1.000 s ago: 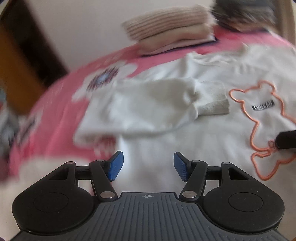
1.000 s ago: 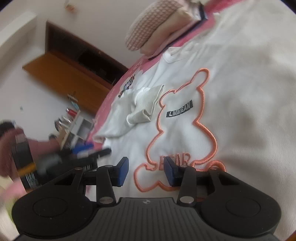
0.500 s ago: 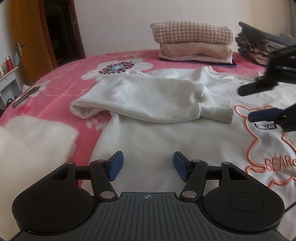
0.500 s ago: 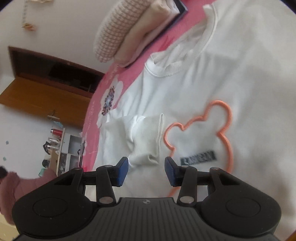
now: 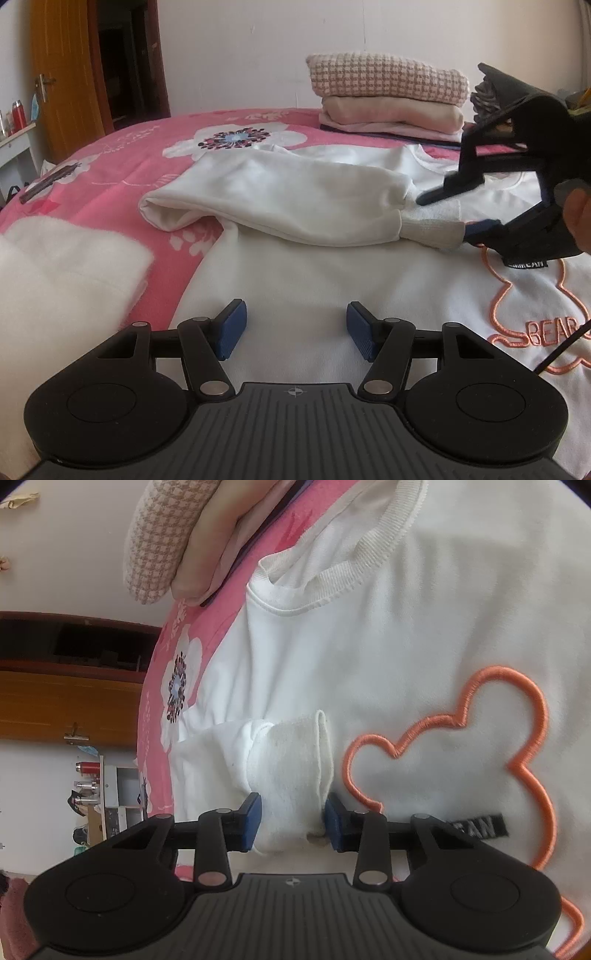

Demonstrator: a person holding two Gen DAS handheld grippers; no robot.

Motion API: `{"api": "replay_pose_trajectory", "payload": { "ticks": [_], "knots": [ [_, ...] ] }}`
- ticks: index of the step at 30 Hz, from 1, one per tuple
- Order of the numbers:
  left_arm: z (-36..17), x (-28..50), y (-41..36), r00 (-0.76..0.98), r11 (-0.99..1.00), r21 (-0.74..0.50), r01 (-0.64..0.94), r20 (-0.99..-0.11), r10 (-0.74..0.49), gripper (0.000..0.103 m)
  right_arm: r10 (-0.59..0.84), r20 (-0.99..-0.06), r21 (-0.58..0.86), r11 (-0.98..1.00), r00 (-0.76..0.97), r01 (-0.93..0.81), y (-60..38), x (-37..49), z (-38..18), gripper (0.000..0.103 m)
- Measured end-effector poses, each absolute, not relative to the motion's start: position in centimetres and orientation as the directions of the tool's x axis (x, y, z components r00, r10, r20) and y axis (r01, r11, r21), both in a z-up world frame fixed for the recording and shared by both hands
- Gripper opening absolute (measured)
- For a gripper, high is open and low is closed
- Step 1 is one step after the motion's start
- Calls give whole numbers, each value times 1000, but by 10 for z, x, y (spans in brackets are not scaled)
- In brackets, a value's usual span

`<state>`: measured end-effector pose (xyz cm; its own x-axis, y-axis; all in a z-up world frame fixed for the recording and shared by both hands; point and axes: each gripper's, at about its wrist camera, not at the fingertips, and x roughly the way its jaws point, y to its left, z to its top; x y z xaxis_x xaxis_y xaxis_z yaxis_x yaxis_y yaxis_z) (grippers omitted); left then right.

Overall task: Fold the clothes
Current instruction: 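Grasp the folded sleeve cuff with the right gripper, then pull the cuff along the sweatshirt body with the right gripper, then release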

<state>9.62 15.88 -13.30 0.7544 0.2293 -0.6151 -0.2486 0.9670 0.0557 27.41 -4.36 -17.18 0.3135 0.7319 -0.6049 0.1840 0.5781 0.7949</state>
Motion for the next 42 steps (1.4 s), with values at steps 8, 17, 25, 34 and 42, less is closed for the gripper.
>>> {"api": "replay_pose_trajectory", "payload": {
  "ticks": [8, 17, 25, 34, 42],
  "knots": [
    [-131, 97, 165, 748, 966, 6, -260, -632, 205, 61, 704, -617, 767, 638, 352, 70, -45, 271, -154, 5],
    [-133, 96, 164, 752, 966, 14, -259, -624, 210, 61, 683, -610, 717, 692, 402, -88, -62, 261, -102, 4],
    [-134, 96, 163, 753, 964, 21, -264, -620, 219, 61, 643, -621, 677, 728, 448, -108, -94, 245, -77, 4],
    [-134, 95, 162, 755, 964, 27, -264, -616, 225, 61, 592, -660, 651, 758, 463, -41, -125, 227, -94, 4],
    [-135, 94, 162, 757, 964, 30, -265, -613, 227, 61, 553, -642, 633, 773, 531, -39, -148, 218, -82, 4]
  ]
}}
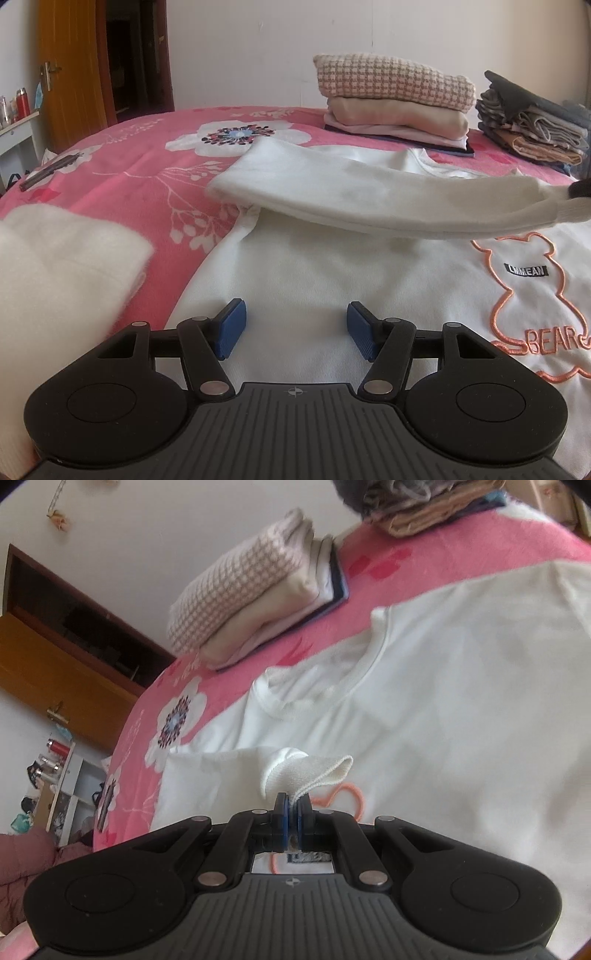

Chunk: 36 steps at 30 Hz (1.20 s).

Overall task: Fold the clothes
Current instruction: 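Pull the cuff along the sweatshirt body with the right gripper, then release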

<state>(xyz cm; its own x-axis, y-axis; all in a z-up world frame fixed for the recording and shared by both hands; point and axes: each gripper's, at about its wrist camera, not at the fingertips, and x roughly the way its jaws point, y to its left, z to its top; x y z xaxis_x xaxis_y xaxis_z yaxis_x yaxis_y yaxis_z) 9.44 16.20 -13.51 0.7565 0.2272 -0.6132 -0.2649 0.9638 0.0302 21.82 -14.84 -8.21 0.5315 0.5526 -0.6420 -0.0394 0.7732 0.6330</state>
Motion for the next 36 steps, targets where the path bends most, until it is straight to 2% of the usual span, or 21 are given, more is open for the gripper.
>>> {"api": "replay_pose_trajectory", "payload": {
  "ticks": [10, 15, 18, 21, 28, 36],
  "knots": [
    [-128, 107, 159, 758, 955, 135, -263, -584, 291, 61, 458, -681, 552, 834, 572, -10, -184, 214, -74, 4],
    [-124, 135, 169, 722, 896, 293, -334, -532, 443, 61, 455, -676, 536, 843, 580, -38, -184, 216, -65, 4],
    [-130, 154, 176, 709, 887, 343, -308, -539, 454, 61, 462, -665, 535, 843, 587, -57, -183, 215, -56, 4],
    [-134, 162, 184, 718, 896, 334, -291, -543, 436, 61, 468, -654, 536, 841, 594, -74, -185, 213, -46, 4],
    [-133, 157, 206, 725, 921, 192, -340, -570, 387, 62, 426, -688, 507, 861, 588, -30, -207, 210, -47, 4],
    [-134, 156, 209, 726, 921, 186, -342, -569, 385, 62, 438, -701, 514, 857, 563, -28, -215, 200, -52, 4]
  ]
}}
